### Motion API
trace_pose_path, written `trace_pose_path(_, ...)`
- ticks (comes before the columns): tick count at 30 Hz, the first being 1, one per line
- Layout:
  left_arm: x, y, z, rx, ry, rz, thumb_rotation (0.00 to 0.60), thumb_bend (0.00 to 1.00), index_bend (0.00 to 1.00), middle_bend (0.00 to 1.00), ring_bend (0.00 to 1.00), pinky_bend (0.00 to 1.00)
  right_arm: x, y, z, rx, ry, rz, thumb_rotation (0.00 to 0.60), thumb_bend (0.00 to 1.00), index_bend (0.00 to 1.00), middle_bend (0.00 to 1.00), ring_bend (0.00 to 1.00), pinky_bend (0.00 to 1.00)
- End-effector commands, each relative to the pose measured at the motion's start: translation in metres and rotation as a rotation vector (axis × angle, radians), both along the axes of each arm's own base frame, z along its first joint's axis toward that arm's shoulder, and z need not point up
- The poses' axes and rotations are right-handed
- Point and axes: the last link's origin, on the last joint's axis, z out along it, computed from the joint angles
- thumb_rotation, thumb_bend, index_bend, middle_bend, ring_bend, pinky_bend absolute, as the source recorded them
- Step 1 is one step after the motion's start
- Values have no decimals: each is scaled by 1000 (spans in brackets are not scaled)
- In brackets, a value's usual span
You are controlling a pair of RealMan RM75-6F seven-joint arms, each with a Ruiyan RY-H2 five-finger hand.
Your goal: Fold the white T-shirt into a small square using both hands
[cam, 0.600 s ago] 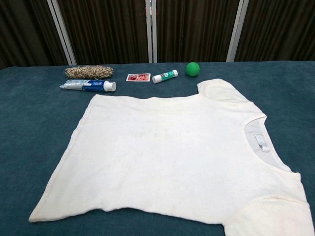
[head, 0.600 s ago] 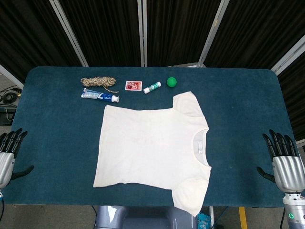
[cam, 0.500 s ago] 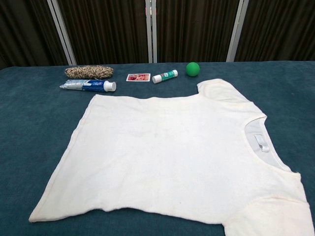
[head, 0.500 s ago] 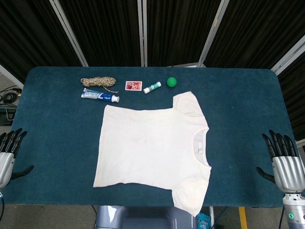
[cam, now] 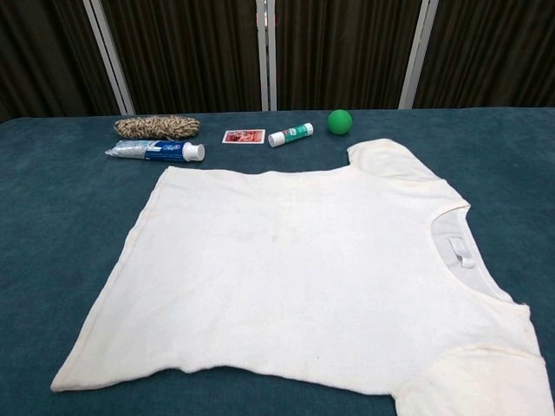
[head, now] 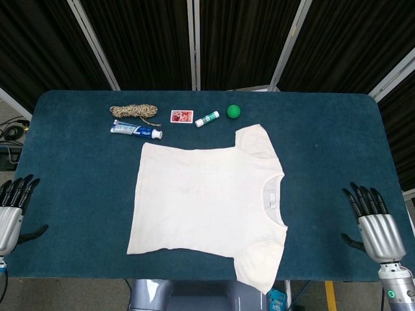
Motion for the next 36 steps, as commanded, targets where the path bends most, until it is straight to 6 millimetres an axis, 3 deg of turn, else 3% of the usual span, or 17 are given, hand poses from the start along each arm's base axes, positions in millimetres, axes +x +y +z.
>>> trace_pose_path(1, 1, 1, -2, -2, 2, 2, 600, 0, 0, 0, 0, 0, -7, 3, -29, 233, -29, 117, 600, 0, 229, 21, 0, 0)
trace_pose_path(5, 1, 2, -2, 1, -1, 9, 600, 0, 0, 0, 0, 0, -13, 3, -46, 349, -21, 250, 600, 0, 307, 51, 0, 0)
trace_pose_path(14, -1, 4, -3, 1, 8, 15, 600, 0, 0, 0, 0, 0, -15, 3, -85, 560, 29, 448, 600, 0, 370, 91, 0, 0)
trace_pose_path(36, -2, 4, -1, 3, -1, 23, 600, 0, 0, 0, 0, 0, -2, -2, -128, 550, 121, 616, 600, 0, 408, 126, 0, 0)
